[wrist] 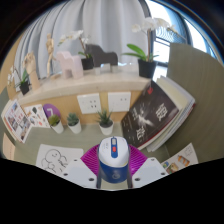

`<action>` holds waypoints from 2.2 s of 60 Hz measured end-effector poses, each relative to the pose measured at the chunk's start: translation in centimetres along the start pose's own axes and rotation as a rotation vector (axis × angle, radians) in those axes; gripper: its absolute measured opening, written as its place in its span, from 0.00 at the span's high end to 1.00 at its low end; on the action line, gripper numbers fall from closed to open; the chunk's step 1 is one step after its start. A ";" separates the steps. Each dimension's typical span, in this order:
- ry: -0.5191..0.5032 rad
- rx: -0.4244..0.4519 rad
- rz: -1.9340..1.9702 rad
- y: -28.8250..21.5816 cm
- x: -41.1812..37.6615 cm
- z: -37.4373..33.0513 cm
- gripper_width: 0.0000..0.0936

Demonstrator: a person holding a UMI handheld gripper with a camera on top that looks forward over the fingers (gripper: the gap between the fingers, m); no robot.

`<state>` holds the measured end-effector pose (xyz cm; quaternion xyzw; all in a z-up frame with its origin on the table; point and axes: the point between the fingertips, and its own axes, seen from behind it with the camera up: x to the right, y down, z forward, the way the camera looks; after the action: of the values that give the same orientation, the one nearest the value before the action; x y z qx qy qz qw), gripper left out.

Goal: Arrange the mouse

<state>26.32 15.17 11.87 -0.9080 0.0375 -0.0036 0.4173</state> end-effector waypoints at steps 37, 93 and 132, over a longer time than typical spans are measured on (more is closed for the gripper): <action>-0.029 -0.040 -0.040 3.3 -24.1 1.7 0.63; -0.088 0.077 -0.012 4.7 -24.0 -16.4 0.17; -0.105 0.179 -0.072 12.8 -19.4 -33.9 0.17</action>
<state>4.86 -17.41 24.73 -0.8668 -0.0174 0.0258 0.4977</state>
